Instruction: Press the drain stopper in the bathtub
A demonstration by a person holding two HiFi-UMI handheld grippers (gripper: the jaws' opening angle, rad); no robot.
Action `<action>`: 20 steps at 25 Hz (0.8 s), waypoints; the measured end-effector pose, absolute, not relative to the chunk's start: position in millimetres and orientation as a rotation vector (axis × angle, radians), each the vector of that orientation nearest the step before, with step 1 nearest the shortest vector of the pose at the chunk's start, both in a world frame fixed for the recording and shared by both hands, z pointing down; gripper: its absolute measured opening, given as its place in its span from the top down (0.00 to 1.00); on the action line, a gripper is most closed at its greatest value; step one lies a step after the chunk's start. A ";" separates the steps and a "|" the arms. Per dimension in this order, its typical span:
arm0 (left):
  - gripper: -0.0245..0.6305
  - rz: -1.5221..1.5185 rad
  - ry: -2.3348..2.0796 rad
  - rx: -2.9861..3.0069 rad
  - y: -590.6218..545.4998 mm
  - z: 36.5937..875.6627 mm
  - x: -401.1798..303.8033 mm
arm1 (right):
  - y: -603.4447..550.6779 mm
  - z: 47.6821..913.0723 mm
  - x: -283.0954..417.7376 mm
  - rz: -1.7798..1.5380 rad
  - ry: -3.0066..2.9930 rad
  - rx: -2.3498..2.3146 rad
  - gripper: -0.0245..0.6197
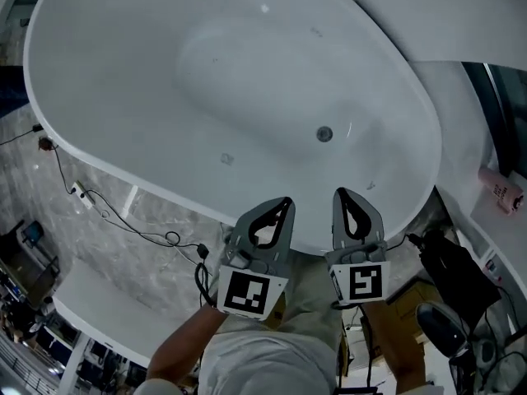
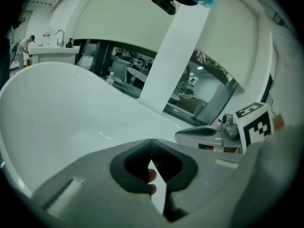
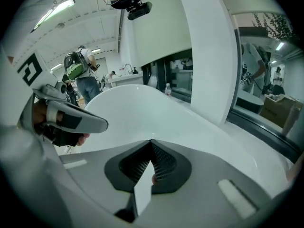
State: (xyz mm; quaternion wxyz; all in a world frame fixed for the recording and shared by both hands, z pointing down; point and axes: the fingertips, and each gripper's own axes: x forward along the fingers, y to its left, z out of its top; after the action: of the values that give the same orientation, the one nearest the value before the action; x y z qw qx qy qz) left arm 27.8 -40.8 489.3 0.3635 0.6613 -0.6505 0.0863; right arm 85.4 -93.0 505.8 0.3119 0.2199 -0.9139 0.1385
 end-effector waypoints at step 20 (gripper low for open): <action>0.96 0.274 -1.534 1.639 -59.4 703.6 81.2 | -131.0 731.0 145.7 0.469 -2.250 0.653 0.96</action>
State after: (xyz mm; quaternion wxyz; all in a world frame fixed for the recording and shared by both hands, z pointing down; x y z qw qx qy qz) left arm 81.2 -59.4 703.6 0.4261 0.6556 -0.6137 0.1094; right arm 145.7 -131.0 731.0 0.3673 0.2543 -0.8758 0.1827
